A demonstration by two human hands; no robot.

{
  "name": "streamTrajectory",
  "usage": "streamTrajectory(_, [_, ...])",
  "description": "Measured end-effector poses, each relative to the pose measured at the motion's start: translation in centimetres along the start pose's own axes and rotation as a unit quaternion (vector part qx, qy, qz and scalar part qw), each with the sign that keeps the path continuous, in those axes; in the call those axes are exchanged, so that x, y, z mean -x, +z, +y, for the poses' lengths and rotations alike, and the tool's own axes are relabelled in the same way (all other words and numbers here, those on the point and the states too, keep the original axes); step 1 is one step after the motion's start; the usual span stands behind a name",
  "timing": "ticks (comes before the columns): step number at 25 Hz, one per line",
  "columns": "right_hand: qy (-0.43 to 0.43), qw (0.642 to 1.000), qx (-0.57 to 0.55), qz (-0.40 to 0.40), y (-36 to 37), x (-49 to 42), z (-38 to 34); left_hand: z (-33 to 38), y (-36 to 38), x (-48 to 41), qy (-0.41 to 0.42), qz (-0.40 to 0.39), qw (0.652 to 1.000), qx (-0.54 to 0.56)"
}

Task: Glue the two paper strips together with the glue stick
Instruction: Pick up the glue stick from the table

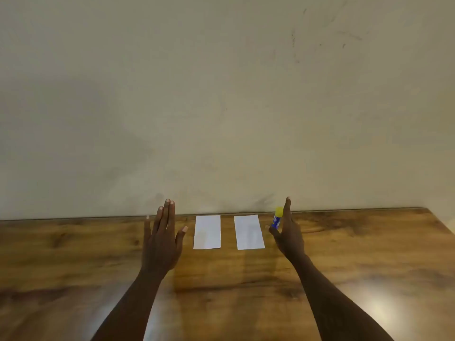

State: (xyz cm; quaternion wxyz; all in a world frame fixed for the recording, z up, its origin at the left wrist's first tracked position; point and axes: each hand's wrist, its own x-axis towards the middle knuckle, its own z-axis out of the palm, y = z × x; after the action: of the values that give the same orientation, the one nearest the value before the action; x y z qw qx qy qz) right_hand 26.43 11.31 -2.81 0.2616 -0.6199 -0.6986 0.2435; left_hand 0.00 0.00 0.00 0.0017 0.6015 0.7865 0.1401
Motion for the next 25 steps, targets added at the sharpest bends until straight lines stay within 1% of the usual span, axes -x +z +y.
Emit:
streamTrajectory(2, [0.032, 0.998, -0.051, 0.025, 0.5, -1.0, 0.2, -0.2, 0.3, -0.4, -0.007, 0.010, 1.000, -0.007])
streamTrajectory(3, [0.043, 0.997, -0.053, 0.033, 0.8, -1.5, 0.4, -0.3, 0.7, -0.7, -0.002, 0.028, 0.999, -0.020])
streamTrajectory(4, [0.060, 0.996, -0.054, 0.041, 0.9, -1.8, 0.5, -0.5, 0.8, -0.7, 0.001, 0.028, 0.999, -0.026])
streamTrajectory(6, [0.068, 0.993, -0.085, 0.045, 0.8, -2.6, 0.4, -0.6, 0.5, -1.5, 0.007, 0.046, 0.999, -0.027])
streamTrajectory(9, [0.026, 0.990, -0.123, 0.057, -0.9, -3.3, -2.1, -0.2, -1.6, -2.9, 0.014, 0.068, 0.997, -0.026])
streamTrajectory(11, [-0.027, 0.987, -0.140, 0.081, -3.3, -4.3, -5.7, 0.5, -4.0, -4.4, 0.020, 0.094, 0.995, -0.017])
streamTrajectory(13, [-0.093, 0.975, -0.162, 0.119, -6.5, -5.4, -10.2, 1.7, -7.1, -6.4, 0.041, 0.130, 0.991, -0.010])
streamTrajectory(15, [-0.154, 0.956, -0.193, 0.160, -10.1, -5.7, -14.9, 3.3, -10.9, -7.8, 0.070, 0.169, 0.983, 0.005])
streamTrajectory(18, [-0.212, 0.928, -0.235, 0.194, -15.0, -5.1, -20.8, 6.1, -16.9, -8.7, 0.096, 0.214, 0.968, 0.090])
streamTrajectory(20, [-0.234, 0.914, -0.255, 0.211, -17.3, -4.1, -23.5, 8.5, -20.9, -8.5, 0.085, 0.223, 0.950, 0.202])
streamTrajectory(21, [-0.240, 0.909, -0.263, 0.217, -18.2, -3.4, -24.4, 9.9, -22.8, -8.2, 0.071, 0.215, 0.935, 0.273])
streamTrajectory(23, [-0.244, 0.902, -0.275, 0.228, -19.3, -2.2, -25.9, 12.7, -26.1, -7.5, 0.045, 0.194, 0.891, 0.408])
streamTrajectory(25, [-0.246, 0.899, -0.280, 0.229, -19.8, -1.0, -26.9, 15.3, -28.4, -6.6, 0.055, 0.177, 0.844, 0.503])
